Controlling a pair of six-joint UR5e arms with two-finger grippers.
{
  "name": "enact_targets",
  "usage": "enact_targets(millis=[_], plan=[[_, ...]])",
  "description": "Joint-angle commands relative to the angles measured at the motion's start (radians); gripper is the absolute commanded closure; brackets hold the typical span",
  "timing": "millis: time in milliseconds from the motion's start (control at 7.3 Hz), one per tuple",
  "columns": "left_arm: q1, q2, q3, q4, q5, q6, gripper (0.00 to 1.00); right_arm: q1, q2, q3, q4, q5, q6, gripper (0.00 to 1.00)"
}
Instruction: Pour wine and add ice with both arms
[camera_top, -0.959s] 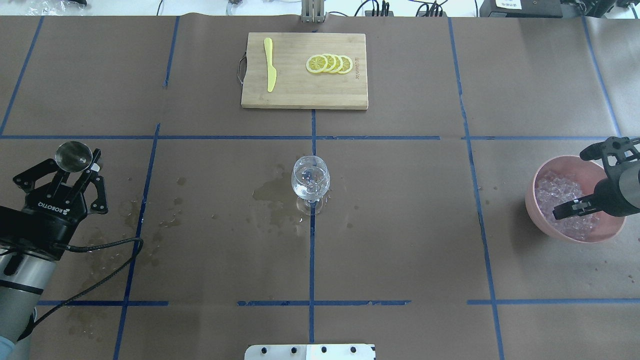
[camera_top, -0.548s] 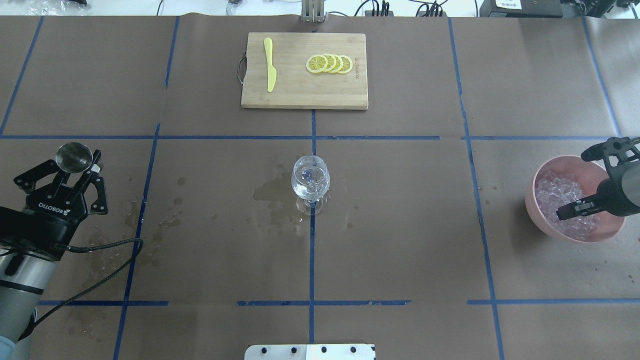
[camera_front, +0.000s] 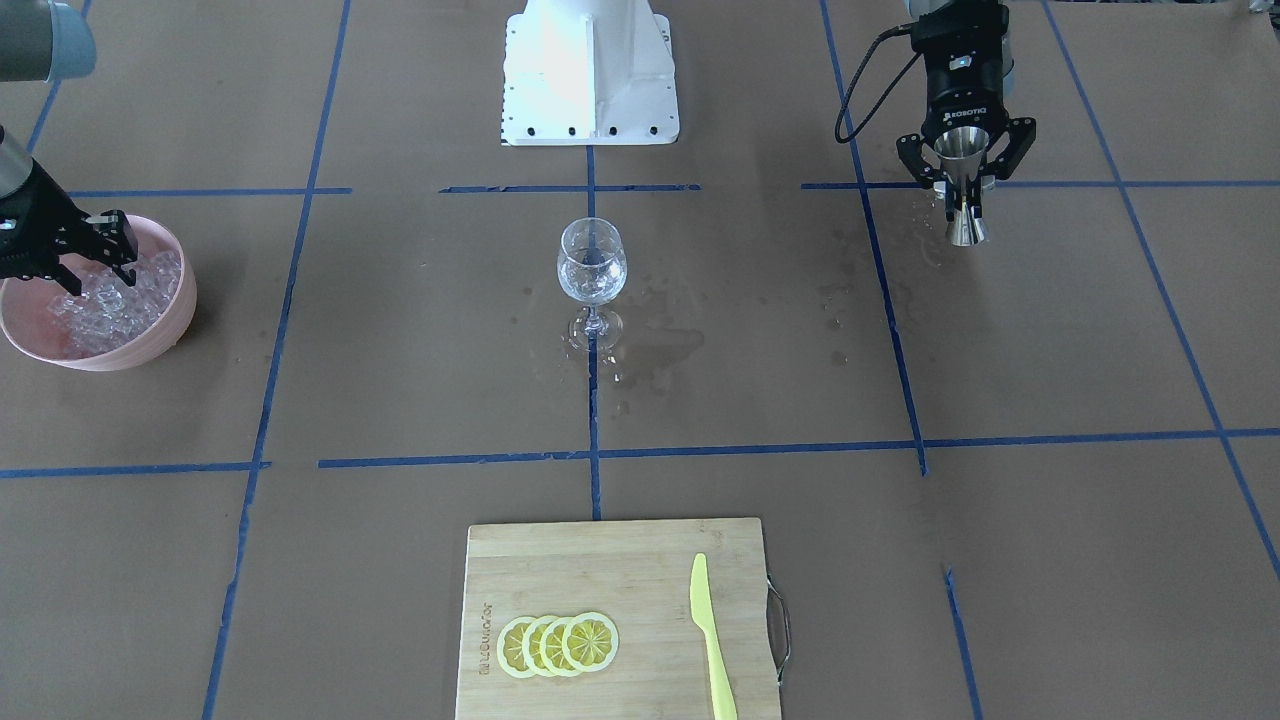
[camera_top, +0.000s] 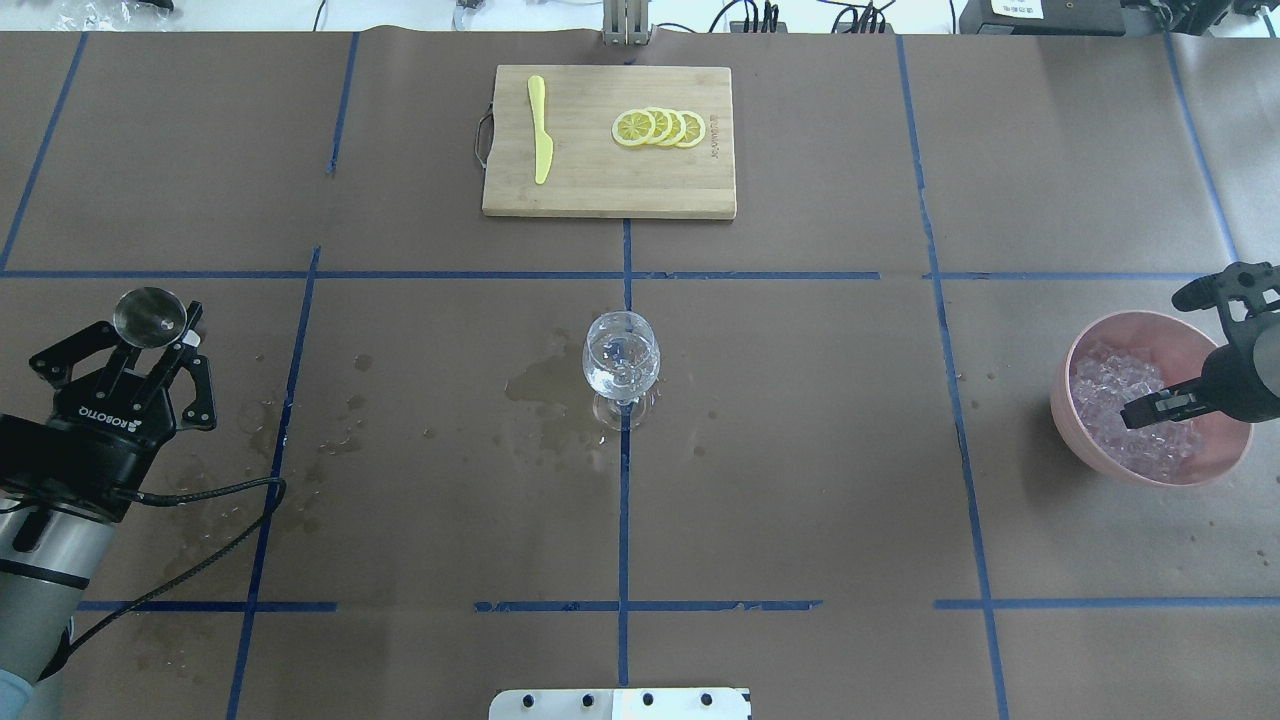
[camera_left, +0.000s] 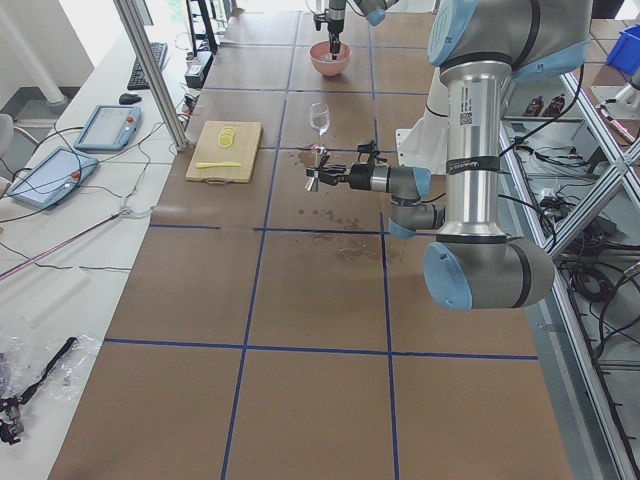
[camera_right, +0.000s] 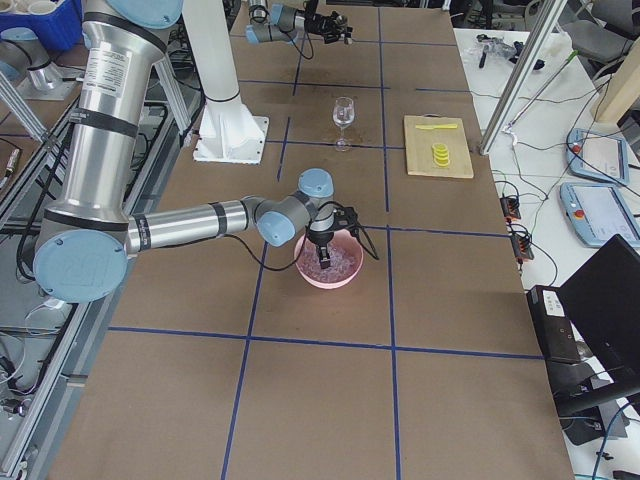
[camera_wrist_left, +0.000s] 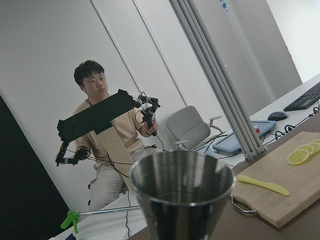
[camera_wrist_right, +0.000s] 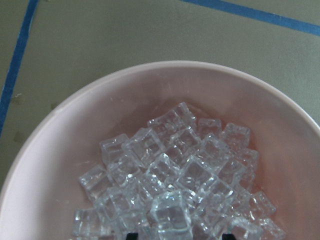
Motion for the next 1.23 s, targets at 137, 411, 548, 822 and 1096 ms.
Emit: enact_targets(millis=[137, 411, 548, 822, 1096], plan=[[0.0, 0.0, 0.011, 0.0, 0.0, 0.0, 1.0, 0.0, 0.003, -0.001, 0.0, 0.003, 0.0, 0.44], [0.0, 0.0, 0.012, -0.008, -0.001, 0.0, 1.0, 0.001, 0.003, 0.002, 0.0, 0.006, -0.003, 0.64], [0.002, 0.0, 0.012, -0.008, 0.0, 0.0, 1.0, 0.003, 0.002, 0.0, 0.0, 0.006, -0.008, 0.79], [0.002, -0.002, 0.012, -0.008, 0.0, 0.0, 1.0, 0.024, 0.002, 0.002, -0.002, 0.009, -0.043, 0.97], [0.002, -0.002, 0.012, -0.008, 0.0, -0.002, 1.0, 0.033, 0.002, 0.011, 0.0, 0.011, -0.048, 1.0]])
